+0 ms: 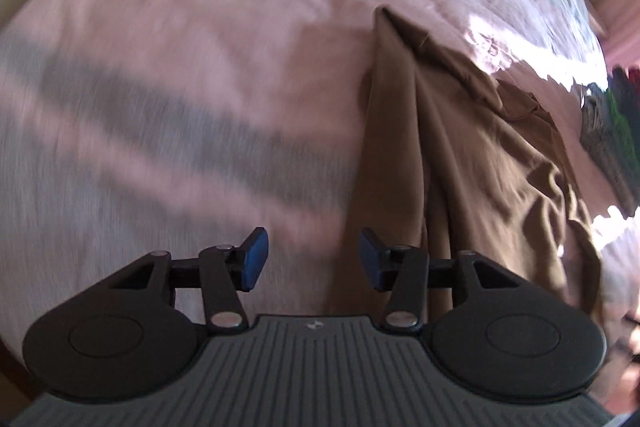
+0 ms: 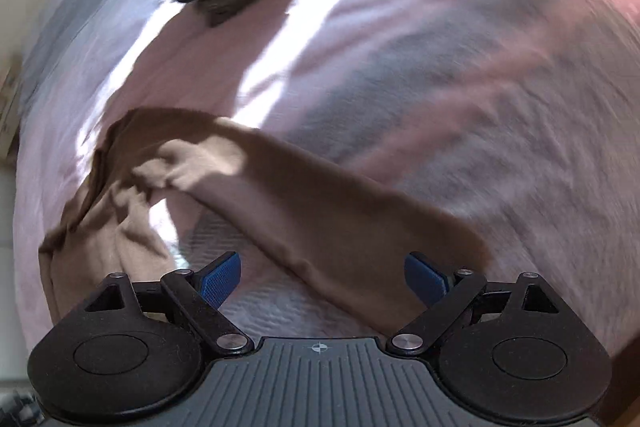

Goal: Fold clothes

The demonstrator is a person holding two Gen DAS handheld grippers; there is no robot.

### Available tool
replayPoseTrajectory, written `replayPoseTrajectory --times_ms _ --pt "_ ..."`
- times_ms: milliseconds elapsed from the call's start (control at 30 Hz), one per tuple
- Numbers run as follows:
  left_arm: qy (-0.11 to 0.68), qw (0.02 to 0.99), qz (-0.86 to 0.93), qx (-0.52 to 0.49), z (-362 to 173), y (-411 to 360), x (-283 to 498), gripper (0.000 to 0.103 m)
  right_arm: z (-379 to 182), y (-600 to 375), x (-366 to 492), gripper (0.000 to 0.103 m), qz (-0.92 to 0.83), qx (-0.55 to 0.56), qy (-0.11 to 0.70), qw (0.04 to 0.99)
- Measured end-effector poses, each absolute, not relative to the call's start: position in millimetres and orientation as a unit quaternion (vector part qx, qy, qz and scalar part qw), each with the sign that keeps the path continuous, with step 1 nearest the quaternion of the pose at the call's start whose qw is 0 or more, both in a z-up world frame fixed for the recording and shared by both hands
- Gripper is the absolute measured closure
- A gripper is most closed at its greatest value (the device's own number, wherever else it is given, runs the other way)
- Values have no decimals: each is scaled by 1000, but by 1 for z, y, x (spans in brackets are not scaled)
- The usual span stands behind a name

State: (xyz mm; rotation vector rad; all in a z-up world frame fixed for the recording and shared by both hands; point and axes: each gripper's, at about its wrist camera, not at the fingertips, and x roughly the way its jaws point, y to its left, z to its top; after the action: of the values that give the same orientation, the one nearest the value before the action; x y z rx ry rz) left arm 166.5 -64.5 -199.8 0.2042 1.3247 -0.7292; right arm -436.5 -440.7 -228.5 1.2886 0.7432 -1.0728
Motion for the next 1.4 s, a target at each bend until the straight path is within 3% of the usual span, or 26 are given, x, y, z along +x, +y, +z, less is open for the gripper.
replayPoseTrajectory --times_ms 167,233,267,300,333,533,633,667,733,767,800,833,867,967,1200,1300,1400 --pt "633 717 -291 -3 -204 -20 122 58 -261 -439 -485 11 -491 617 249 562" --pt "634 719 -286 -18 -204 -14 110 57 -276 -444 -486 26 -494 621 240 559" --pt "634 719 -283 -24 -205 -12 104 57 -283 -446 -487 47 -496 621 239 558" --pt "634 720 -281 -32 -205 -9 99 57 -288 -449 -487 88 -499 618 244 557" --pt "635 720 -278 -43 -206 -6 94 56 -289 -453 -487 102 -498 614 249 559" --pt "644 717 -251 -88 -214 20 74 52 -225 -498 -515 102 -568 466 230 638" --pt "650 715 -227 -124 -229 31 70 40 -210 -535 -530 100 -584 446 234 637" --pt "653 712 -215 -142 -238 34 71 39 -210 -547 -532 92 -587 448 241 630" --pt "648 716 -207 -157 -246 34 78 40 -211 -552 -529 50 -601 437 249 621" --pt "642 721 -207 -160 -248 33 83 44 -212 -552 -527 17 -609 428 250 620" --pt "636 726 -207 -163 -250 32 89 53 -213 -550 -525 16 -616 418 251 619" --pt "630 730 -207 -165 -251 31 94 87 -214 -546 -522 16 -618 410 256 620" --pt "623 735 -207 -168 -253 29 100 101 -215 -541 -518 16 -617 410 263 618" --pt "598 756 -209 -168 -253 26 119 102 -218 -524 -503 16 -597 415 272 631" --pt "394 898 -194 32 -161 23 255 102 -211 -514 -413 16 -514 347 319 717" --pt "372 904 -169 127 -171 4 304 98 -219 -514 -358 16 -470 311 341 753" --pt "385 891 -97 220 -204 -19 335 86 -234 -514 -298 16 -429 266 369 780"
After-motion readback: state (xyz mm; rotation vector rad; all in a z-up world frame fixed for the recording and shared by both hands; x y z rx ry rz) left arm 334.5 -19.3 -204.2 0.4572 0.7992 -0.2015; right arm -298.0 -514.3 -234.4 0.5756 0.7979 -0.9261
